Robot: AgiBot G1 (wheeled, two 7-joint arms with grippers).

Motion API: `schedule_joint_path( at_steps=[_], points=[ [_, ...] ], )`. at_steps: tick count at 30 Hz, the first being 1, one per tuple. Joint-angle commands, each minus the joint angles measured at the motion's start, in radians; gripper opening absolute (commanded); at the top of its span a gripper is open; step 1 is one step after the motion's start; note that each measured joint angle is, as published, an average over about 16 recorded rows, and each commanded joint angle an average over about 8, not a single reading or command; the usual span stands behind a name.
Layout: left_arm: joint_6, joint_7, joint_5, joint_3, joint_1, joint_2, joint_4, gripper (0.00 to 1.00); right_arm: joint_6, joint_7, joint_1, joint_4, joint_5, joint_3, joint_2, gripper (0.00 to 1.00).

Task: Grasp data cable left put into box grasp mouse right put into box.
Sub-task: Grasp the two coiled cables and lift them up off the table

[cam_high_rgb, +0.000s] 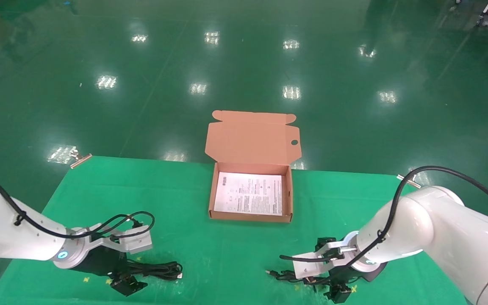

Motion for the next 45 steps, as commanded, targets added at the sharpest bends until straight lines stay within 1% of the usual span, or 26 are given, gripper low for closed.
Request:
schedule_joint_path(
  at_steps=[1,35,41,45],
  points=[
    [0.0,-0.001,0.0,0.0,0.001,-0.001,-0.003,0.0,-0.001,-0.001,0.0,0.003,0.0,0.0,0.001,0.0],
    [0.004,-0.004,0.0,0.0,0.005,-0.005,-0.014,0.0,-0.005,-0.003,0.007,0.013,0.001,0.0,0.009,0.0],
    [0.029,-0.004,-0.019,-0.015,-0.019,-0.039,-0.028,0.0,-0.011,0.02,0.05,0.048,0.002,0.018,0.049,0.0],
    [0.061,-0.021,-0.042,-0.037,-0.056,-0.084,-0.06,0.0,-0.044,0.08,0.106,0.104,-0.017,0.029,0.103,0.0]
  ],
)
